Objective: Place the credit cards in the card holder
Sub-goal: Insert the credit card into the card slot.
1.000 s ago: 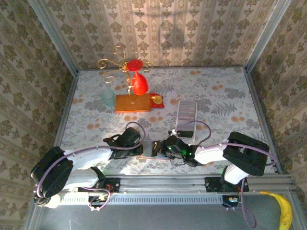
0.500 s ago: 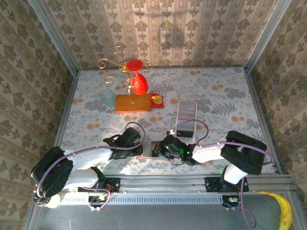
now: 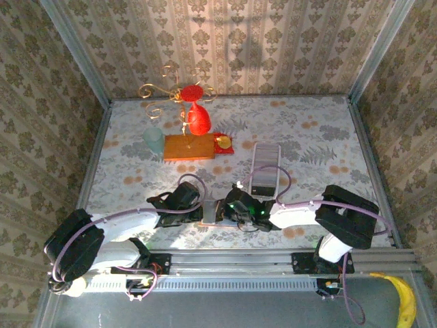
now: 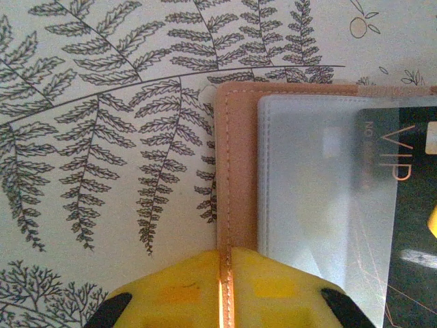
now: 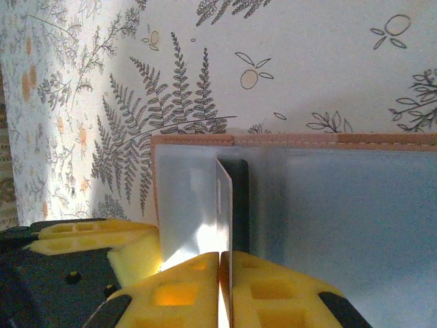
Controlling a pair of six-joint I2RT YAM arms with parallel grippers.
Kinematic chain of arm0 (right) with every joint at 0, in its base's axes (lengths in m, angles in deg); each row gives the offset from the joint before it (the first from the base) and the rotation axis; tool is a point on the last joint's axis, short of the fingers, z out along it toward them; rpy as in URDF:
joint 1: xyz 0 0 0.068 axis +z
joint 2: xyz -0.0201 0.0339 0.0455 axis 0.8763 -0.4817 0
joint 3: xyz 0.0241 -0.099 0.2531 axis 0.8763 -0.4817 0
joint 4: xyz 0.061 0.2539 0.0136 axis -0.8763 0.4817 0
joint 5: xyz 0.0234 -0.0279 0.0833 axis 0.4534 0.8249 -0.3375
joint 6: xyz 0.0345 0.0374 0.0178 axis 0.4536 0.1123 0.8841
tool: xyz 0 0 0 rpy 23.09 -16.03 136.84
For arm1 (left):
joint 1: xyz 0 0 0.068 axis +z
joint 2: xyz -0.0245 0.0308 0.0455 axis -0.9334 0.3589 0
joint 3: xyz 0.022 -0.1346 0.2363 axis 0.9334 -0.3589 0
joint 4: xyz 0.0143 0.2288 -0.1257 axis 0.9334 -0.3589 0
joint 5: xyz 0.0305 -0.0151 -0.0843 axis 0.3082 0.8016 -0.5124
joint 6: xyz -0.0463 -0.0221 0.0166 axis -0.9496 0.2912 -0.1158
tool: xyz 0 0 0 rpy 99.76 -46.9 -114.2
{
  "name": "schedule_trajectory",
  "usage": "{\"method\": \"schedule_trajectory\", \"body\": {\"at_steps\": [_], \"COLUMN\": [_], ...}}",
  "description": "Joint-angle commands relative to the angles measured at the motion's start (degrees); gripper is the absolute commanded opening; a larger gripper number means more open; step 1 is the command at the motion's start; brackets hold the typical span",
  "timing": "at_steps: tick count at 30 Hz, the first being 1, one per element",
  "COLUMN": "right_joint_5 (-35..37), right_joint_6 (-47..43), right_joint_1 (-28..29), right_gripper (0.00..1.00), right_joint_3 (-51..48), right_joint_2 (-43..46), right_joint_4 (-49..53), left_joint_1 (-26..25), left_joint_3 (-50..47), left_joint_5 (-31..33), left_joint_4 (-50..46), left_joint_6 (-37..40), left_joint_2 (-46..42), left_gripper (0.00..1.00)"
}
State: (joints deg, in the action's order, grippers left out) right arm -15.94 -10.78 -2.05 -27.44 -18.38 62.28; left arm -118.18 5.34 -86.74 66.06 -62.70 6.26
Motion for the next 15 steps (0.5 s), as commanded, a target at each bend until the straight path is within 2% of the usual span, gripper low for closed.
{"method": "schedule_trajectory", "body": {"at_steps": [1, 5, 11, 15], "right_joint_5": [-0.57, 1.04, 3.91, 4.12], "right_joint_6": [-1.54, -2.16, -3.22, -4.91], "right_joint_1": [0.35, 0.35, 0.35, 0.35], "right_gripper": [0.13, 0.18, 0.41, 0.41], "right_joint_3": [1.35, 1.43, 1.00, 2.77], "right_joint_2": [-1.69, -0.54, 2.42, 2.15], "right_joint_4": [1.56, 5.34, 10.98, 14.32], "left_joint_1": [-0.70, -0.64, -0.71, -0.71], "left_joint_3": [-1.15, -1.23, -1.36, -1.25], "left_joint_5": [-0.01, 0.09, 0.05, -0.09], "left_joint_4": [-0.87, -0.75, -0.59, -0.35], "left_joint_6": [-0.77, -0.76, -0.67, -0.67], "left_joint_2": [0.09, 0.09, 0.26, 0.42], "left_gripper": [0.12, 0.12, 0.12, 0.11]}}
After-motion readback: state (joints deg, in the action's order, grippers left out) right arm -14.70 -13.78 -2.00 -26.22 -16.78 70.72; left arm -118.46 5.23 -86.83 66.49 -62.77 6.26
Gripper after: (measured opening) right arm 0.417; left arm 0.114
